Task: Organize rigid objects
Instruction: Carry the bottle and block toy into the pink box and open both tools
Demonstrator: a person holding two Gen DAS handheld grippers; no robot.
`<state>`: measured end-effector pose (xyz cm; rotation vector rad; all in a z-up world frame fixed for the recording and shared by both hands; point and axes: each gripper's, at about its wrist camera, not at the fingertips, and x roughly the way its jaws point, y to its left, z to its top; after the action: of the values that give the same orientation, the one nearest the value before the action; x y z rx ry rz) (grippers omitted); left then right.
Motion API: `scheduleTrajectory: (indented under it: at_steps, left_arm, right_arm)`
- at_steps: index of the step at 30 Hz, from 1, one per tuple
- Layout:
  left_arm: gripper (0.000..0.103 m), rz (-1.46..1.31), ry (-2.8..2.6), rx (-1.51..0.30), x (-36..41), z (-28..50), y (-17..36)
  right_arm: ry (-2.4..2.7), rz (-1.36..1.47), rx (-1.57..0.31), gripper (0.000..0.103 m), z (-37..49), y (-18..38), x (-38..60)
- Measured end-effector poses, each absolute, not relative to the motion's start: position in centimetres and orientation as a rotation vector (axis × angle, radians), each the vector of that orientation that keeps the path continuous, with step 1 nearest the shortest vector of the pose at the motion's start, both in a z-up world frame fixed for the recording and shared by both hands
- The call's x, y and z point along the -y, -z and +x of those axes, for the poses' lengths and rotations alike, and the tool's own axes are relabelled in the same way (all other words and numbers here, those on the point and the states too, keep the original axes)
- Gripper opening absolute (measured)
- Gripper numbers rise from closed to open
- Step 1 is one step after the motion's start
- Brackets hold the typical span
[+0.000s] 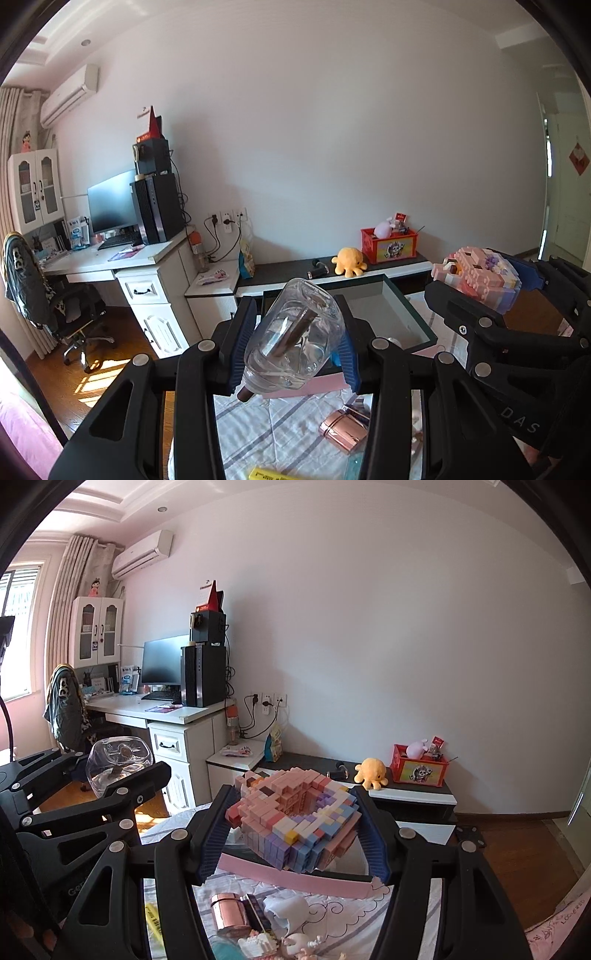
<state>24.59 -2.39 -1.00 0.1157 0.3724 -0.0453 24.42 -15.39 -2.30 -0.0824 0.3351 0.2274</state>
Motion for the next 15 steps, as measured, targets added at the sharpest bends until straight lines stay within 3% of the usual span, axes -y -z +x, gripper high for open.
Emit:
scheduleTrajectory:
  at_steps: [15]
  left_arm:
    - [0.042,0.142,0.105,-0.754,4.7,45.3,12.4]
  right_arm:
    - [-0.189,-0.056,-0.679,0.064,42.8,13.5,17.1]
